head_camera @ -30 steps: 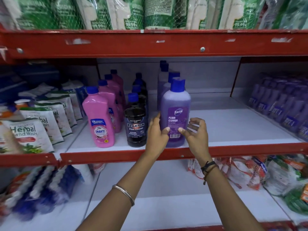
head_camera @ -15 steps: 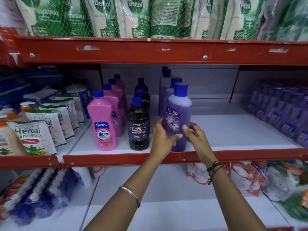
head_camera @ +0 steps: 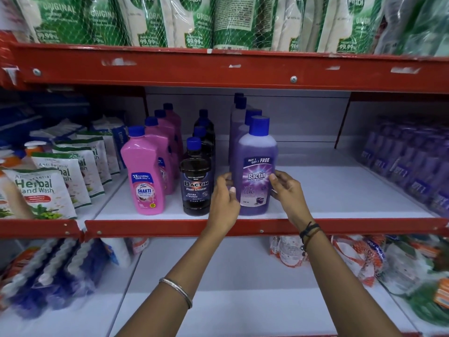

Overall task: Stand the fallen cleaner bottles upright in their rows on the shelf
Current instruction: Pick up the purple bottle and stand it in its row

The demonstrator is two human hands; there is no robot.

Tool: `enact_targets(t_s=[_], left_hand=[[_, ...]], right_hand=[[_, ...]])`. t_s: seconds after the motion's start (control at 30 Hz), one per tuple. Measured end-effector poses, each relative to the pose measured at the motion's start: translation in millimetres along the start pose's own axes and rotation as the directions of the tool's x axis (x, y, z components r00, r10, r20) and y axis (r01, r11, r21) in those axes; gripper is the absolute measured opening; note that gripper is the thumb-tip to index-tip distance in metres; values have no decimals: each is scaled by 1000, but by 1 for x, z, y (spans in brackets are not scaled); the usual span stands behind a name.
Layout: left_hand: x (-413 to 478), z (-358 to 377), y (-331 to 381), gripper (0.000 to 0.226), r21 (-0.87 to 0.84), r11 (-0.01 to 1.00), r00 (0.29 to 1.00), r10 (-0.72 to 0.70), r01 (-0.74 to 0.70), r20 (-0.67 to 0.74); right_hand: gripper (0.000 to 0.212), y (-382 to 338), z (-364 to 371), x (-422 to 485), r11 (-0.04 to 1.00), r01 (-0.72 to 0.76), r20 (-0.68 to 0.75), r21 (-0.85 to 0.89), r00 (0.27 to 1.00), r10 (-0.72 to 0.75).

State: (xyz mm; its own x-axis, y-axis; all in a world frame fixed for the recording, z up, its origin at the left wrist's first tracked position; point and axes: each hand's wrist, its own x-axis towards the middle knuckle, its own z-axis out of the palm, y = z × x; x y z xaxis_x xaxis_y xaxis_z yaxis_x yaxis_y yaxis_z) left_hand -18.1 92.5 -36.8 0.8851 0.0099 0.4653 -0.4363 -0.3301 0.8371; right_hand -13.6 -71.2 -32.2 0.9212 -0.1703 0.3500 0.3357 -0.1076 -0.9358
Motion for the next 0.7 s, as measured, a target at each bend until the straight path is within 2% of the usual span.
enact_targets(t_s=[0.1,0.17,0.3,0.43,0.6,0.7], left_hand=[[-1,-4,5,37,-29,998,998,52,-51,34],[-3,-4,10,45,-71,997,993,33,-25,112],[-11,1,12,51,-111,994,981,11,11,195],[-14,-3,16,60,-126,991,973,-8,38,232],[-23,-8,21,51,-99,995,968,-8,34,251],[-30,-12,28,62,-83,996,967,-17,39,254]], right_hand=[[35,-1,3,-3,998,-18,-43,55,999,20],[42,-2,6,-8,993,-41,-95,108,994,51],[46,-3,6,-13,987,-63,-100,147,992,78],[47,-4,2,-16,988,-63,-86,141,993,76],[48,-5,0,-29,992,-25,-75,126,997,34],[47,-6,2,-38,993,4,-88,118,996,7]])
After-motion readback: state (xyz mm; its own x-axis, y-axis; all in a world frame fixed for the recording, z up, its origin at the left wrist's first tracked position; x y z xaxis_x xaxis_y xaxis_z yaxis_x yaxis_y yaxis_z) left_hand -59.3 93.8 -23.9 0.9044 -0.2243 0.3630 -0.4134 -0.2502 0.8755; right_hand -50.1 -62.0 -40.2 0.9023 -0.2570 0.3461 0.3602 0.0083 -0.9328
